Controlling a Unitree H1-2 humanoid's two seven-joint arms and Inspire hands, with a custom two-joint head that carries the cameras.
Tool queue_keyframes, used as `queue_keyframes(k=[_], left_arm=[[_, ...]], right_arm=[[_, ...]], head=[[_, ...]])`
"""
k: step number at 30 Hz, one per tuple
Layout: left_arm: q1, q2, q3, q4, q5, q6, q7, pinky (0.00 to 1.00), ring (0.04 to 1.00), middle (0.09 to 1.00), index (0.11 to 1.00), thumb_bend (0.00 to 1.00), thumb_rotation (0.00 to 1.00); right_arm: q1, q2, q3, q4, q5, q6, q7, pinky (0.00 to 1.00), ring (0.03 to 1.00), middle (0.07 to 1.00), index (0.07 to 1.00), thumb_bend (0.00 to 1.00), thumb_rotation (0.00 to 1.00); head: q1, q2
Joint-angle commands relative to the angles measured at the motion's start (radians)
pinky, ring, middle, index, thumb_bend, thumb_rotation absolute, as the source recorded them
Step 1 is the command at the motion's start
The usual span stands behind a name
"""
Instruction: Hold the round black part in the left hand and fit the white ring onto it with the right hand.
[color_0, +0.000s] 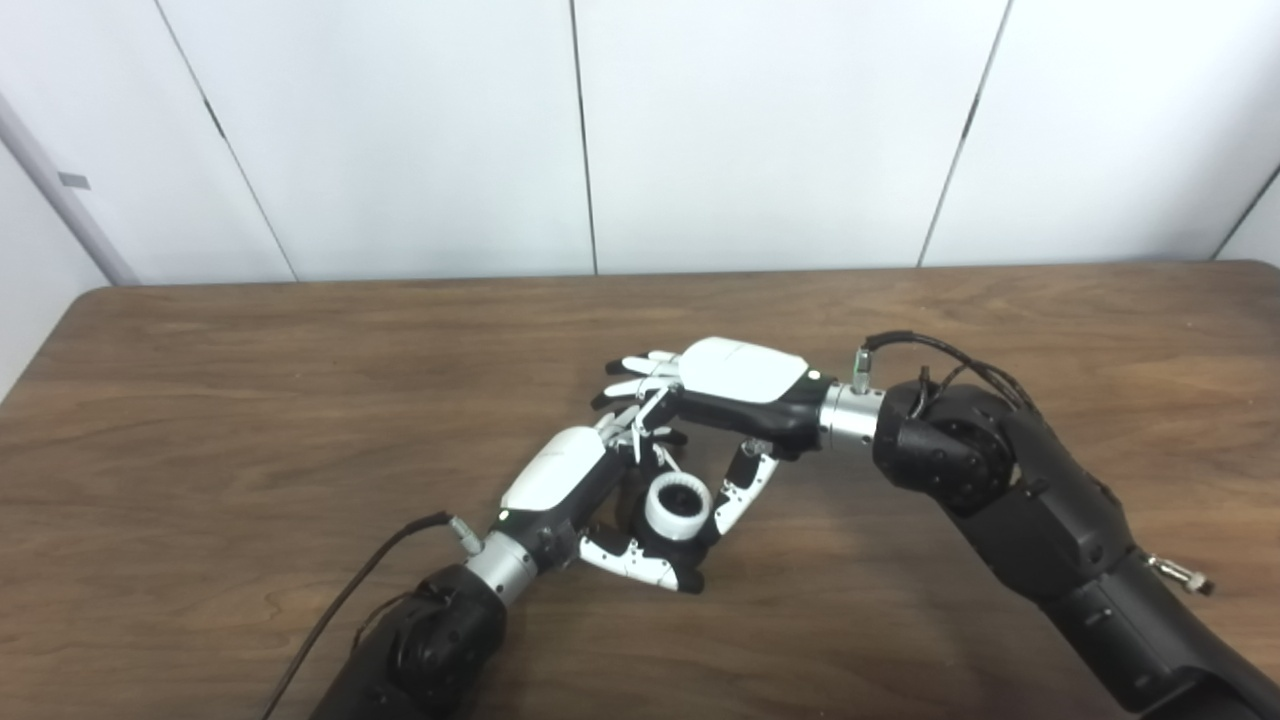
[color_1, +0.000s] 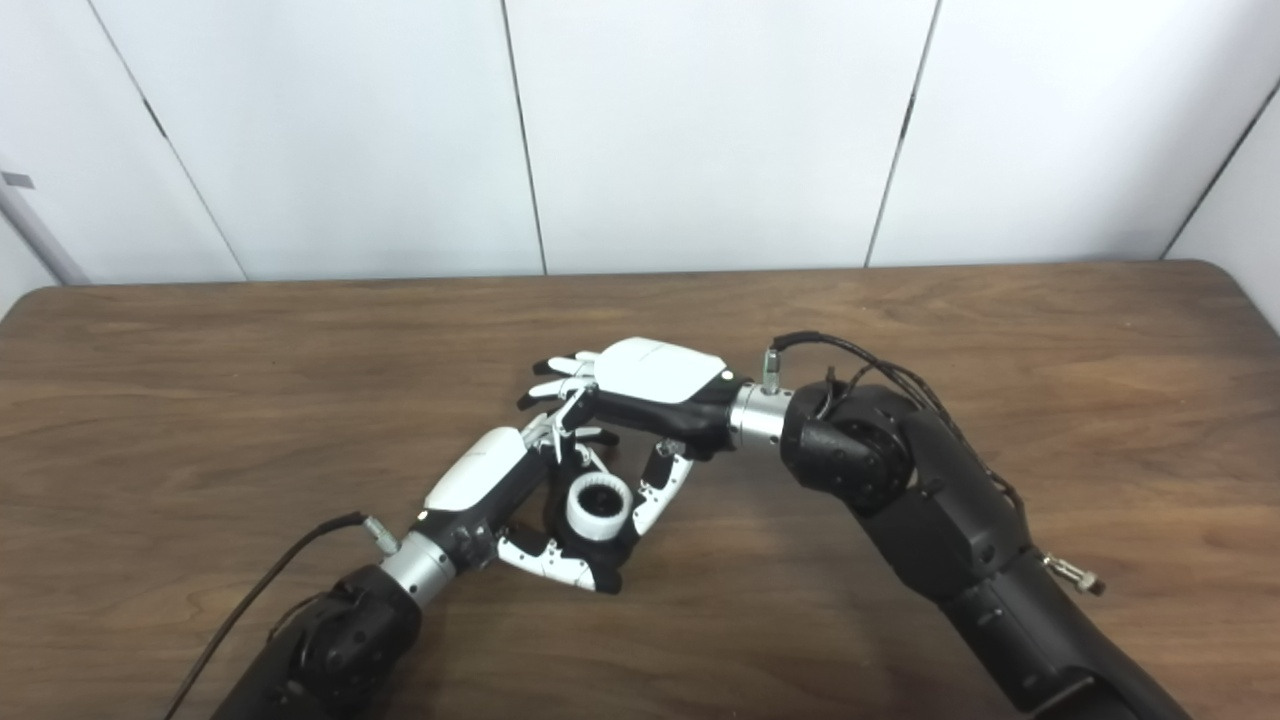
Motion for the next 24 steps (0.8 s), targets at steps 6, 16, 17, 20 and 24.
queue_keyframes(k=[6, 16, 17, 20, 24], left_arm=[[-0.018, -0.011, -0.014, 0.020, 0.007, -0.003, -0.003, 1.00, 1.000, 0.847, 0.478, 0.52, 0.06], [-0.023, -0.010, -0.020, 0.054, 0.021, -0.020, 0.014, 1.00, 1.000, 0.846, 0.477, 0.52, 0.06], [-0.025, -0.009, -0.021, 0.060, 0.023, -0.024, 0.017, 1.00, 1.000, 0.853, 0.477, 0.52, 0.06], [-0.026, -0.010, -0.023, 0.063, 0.035, -0.012, 0.017, 1.00, 1.000, 0.852, 0.477, 0.53, 0.06], [-0.026, -0.014, -0.026, 0.076, 0.044, -0.015, 0.029, 1.00, 1.000, 0.842, 0.478, 0.53, 0.06]], right_arm=[[-0.013, -0.009, 0.008, -0.027, 0.011, -0.003, 0.012, 1.00, 1.000, 0.931, 0.529, 0.76, 0.19], [0.006, -0.029, -0.007, -0.065, 0.050, -0.010, 0.026, 1.00, 1.000, 0.975, 0.621, 1.00, 0.26], [0.008, -0.031, -0.011, -0.067, 0.057, -0.014, 0.026, 1.00, 1.000, 0.975, 0.640, 1.00, 0.26], [0.016, -0.037, -0.023, -0.080, 0.083, -0.021, 0.025, 1.00, 1.000, 0.986, 0.697, 1.00, 0.26], [0.029, -0.044, -0.031, -0.109, 0.110, -0.016, 0.034, 1.00, 1.000, 1.000, 0.816, 1.00, 0.26]], head=[[0.003, -0.007], [0.013, -0.013], [0.016, -0.011], [0.028, -0.012], [0.036, -0.017]])
